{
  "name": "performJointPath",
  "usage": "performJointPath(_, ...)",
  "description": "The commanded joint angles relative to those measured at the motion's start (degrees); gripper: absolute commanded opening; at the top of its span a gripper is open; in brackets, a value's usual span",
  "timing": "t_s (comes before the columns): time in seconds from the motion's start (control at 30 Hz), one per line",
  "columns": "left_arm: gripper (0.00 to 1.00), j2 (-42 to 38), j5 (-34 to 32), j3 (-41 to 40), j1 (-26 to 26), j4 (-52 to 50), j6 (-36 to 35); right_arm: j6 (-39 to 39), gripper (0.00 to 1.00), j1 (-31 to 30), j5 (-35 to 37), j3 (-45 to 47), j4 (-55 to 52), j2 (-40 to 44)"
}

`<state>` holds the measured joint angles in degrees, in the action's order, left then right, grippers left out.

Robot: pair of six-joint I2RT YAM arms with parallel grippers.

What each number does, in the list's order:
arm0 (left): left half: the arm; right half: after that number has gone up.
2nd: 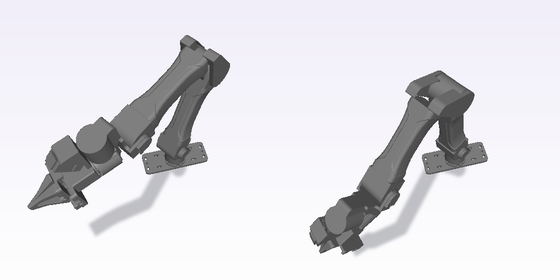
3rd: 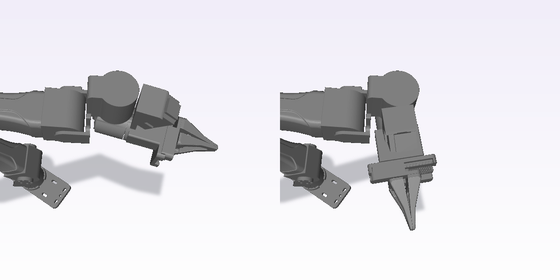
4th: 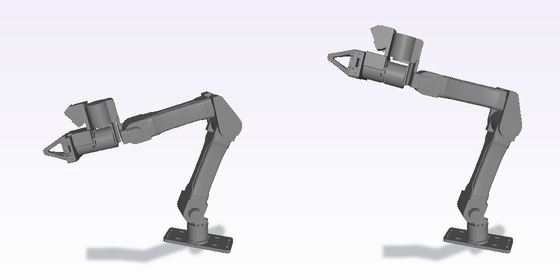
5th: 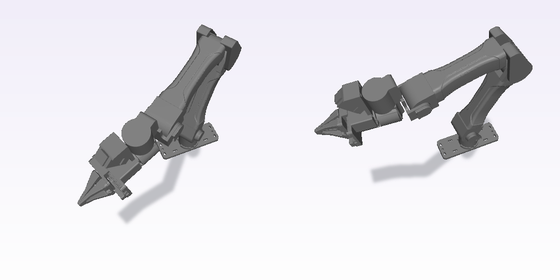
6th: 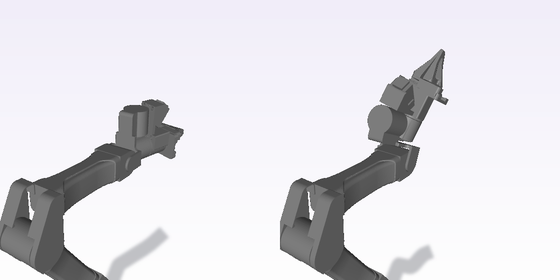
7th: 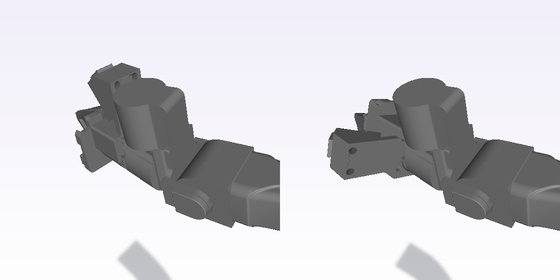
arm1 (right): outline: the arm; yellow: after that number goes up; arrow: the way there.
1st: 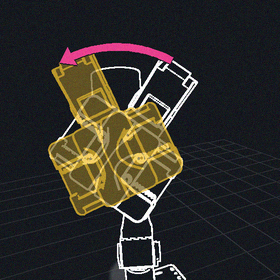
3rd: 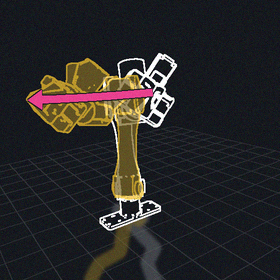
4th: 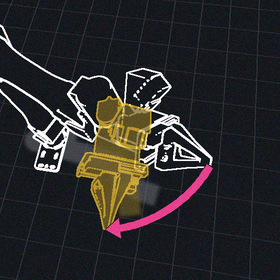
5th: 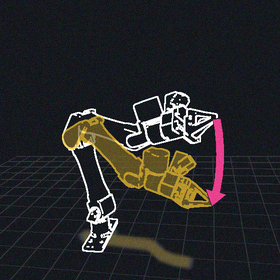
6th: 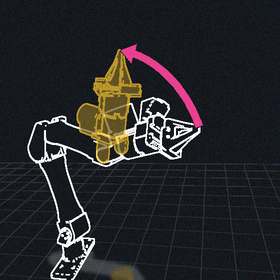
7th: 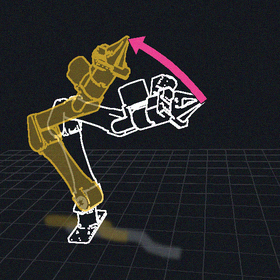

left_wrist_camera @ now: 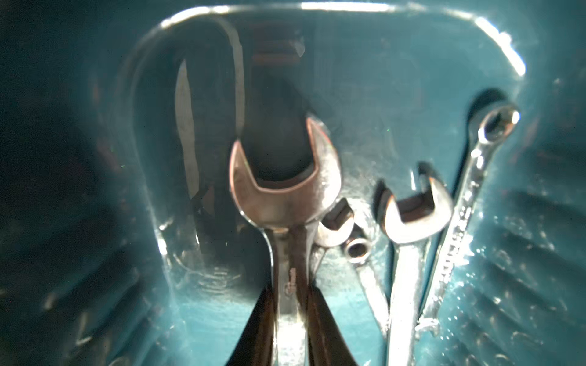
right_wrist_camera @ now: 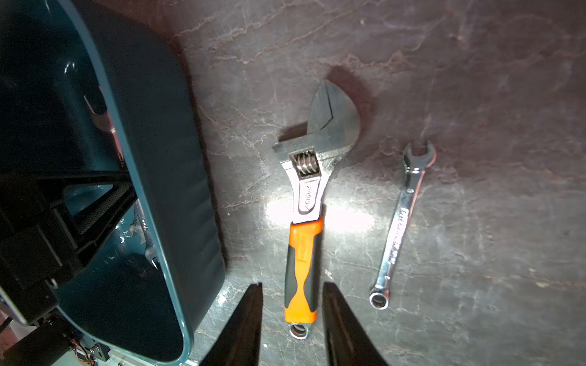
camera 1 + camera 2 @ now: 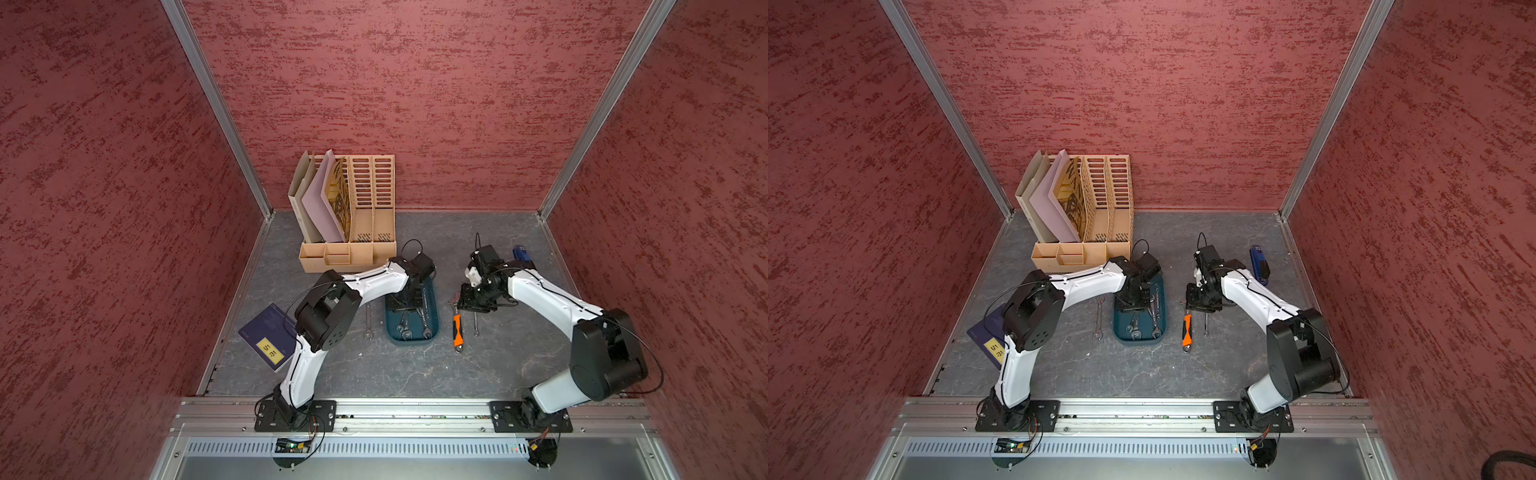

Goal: Take out the wrench from the storage box
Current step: Pick up the wrench from the storage box.

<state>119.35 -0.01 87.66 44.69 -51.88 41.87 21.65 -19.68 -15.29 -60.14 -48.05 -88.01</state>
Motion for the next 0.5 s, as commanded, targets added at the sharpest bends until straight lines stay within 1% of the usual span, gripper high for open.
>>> performJointPath(0.0,0.17,-2.26,0.58,-1.82,0.14,1.28,-0.52,0.49,0.36,-0.42,-0.27,-0.21,0.65,0.94)
performJointPath(0.3,0.12,-3.22,0.56,-1.79,0.05,1.78,-1.08,0.63,0.36,-0.62,-0.22,-0.59,0.19,0.99)
performJointPath(0.47,0.11,-4.39,-0.03,-0.64,0.05,0.89,-1.75,0.58,0.36,-0.66,0.03,-0.86,-0.29,1.26)
